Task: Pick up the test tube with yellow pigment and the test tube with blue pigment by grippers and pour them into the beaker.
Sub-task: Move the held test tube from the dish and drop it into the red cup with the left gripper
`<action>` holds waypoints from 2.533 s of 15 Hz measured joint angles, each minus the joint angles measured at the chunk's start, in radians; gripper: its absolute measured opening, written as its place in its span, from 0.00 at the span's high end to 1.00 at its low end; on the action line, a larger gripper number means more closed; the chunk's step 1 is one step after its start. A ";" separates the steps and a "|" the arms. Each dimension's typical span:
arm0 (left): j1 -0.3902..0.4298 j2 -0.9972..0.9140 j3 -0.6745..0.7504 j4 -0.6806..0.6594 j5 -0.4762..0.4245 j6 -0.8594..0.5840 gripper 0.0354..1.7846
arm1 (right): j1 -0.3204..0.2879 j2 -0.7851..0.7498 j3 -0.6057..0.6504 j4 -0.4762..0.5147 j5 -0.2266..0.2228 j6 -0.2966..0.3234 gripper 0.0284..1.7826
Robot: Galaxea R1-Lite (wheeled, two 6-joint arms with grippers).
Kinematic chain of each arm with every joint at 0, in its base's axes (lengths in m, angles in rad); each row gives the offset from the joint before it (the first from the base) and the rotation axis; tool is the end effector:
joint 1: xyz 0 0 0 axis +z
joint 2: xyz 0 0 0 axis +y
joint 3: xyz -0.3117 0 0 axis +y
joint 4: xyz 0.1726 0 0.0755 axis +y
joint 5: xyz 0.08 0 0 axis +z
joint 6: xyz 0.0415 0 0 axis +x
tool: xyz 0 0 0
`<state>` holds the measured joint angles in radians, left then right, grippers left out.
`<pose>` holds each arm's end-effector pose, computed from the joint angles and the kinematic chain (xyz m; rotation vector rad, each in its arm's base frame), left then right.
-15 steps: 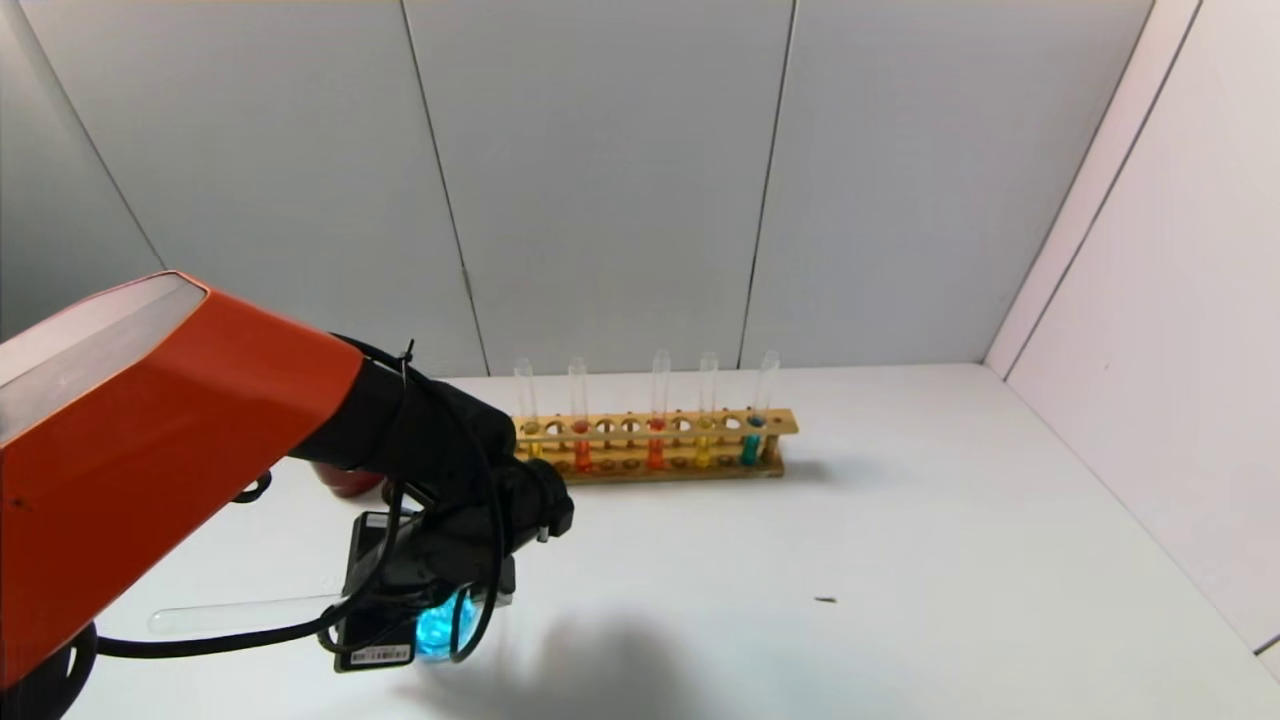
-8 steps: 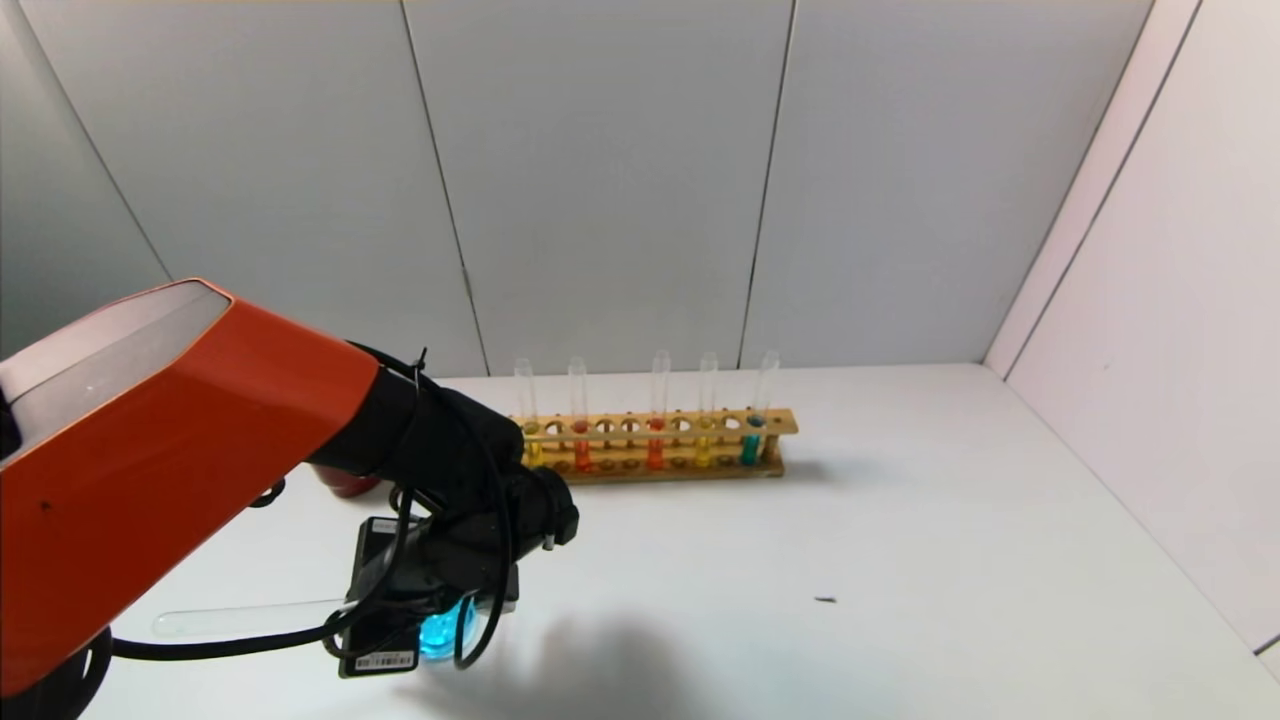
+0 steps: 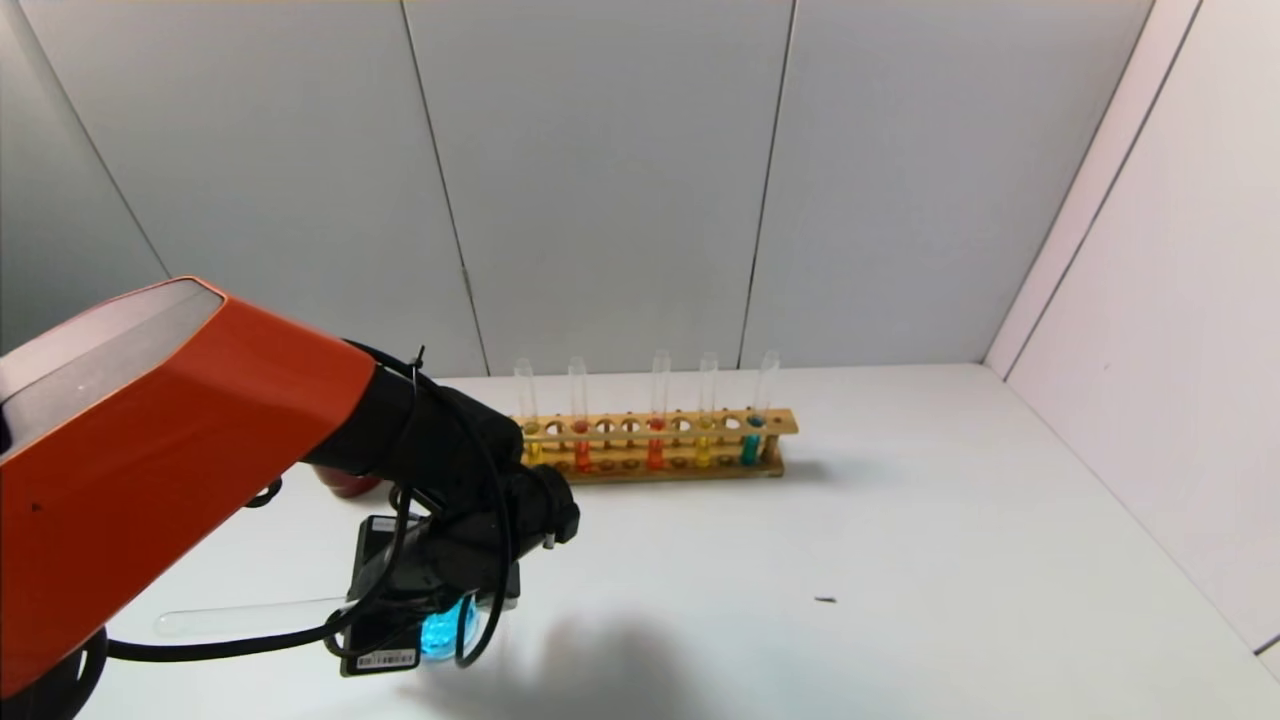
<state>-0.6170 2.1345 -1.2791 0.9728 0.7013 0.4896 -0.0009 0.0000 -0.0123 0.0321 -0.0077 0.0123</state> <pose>0.2670 -0.1565 0.0747 1.5127 1.5010 -0.3101 -0.0186 -0.0003 0.0752 0.0122 0.0197 -0.0087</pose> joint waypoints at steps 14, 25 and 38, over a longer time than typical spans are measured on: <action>0.050 -0.339 -0.026 -0.094 -0.101 -0.457 0.83 | 0.000 0.000 0.000 0.000 0.000 0.000 0.05; 0.368 -0.480 -0.116 -0.486 -0.331 -0.443 0.83 | 0.000 0.000 0.000 0.000 0.000 0.000 0.05; 0.575 -0.161 -0.300 -0.943 -0.443 -0.447 0.83 | 0.000 0.000 0.000 0.000 0.000 0.000 0.05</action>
<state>-0.0421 1.9738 -1.5789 0.0294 0.2579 0.0421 -0.0009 0.0000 -0.0123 0.0321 -0.0077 0.0119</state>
